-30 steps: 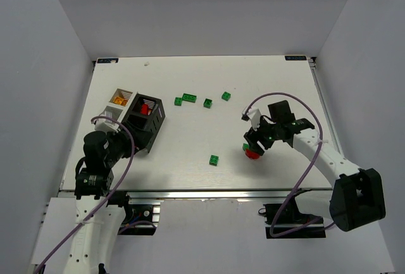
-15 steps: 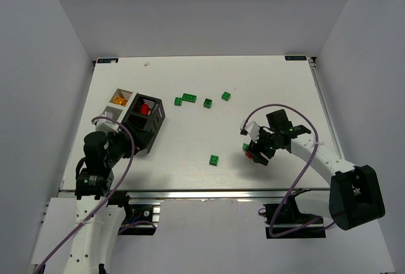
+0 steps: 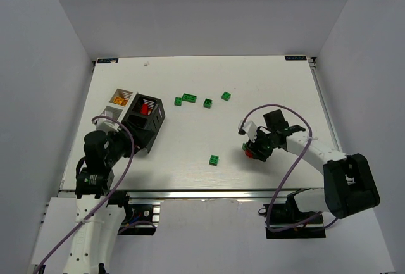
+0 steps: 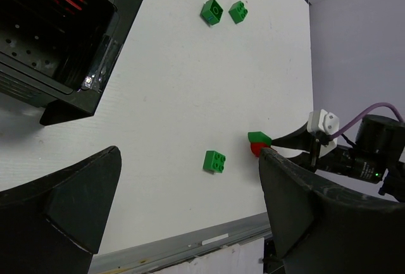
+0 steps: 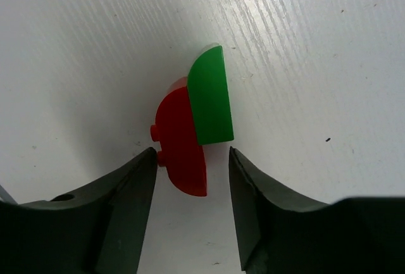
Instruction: Sort the legos into containers by color
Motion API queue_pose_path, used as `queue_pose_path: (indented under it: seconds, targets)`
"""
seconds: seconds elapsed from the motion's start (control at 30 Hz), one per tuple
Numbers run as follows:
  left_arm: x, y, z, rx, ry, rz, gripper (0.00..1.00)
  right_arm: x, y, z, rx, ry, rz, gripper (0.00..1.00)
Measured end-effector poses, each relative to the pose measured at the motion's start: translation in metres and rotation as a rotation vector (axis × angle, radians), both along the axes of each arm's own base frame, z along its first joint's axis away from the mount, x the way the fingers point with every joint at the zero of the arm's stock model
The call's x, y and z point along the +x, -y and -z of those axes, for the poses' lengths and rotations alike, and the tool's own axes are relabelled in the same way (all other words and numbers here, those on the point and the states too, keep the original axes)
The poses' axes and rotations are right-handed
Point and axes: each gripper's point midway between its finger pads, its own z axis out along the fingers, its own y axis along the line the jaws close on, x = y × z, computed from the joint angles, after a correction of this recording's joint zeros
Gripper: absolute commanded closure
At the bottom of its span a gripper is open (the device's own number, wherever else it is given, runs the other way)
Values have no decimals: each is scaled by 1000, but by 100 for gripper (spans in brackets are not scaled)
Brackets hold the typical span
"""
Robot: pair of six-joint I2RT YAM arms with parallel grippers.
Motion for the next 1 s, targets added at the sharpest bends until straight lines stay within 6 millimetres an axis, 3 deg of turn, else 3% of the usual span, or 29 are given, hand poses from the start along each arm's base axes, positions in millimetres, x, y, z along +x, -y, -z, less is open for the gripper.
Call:
queue_pose_path:
  seconds: [0.47,0.6,0.83,1.0]
  targets:
    - [7,15,-7,-142,3,26,2,1,-5,13,18,-9,-10,88]
    - [10,18,-9,-160,1,37,2,-2,-8,11,33,-1,-36,93]
    - [15,29,-9,-174,-7,78,2,-8,-21,-21,122,91,-147,97]
    - [13,62,0,-163,-49,179,2,-16,-31,-43,192,138,-236,98]
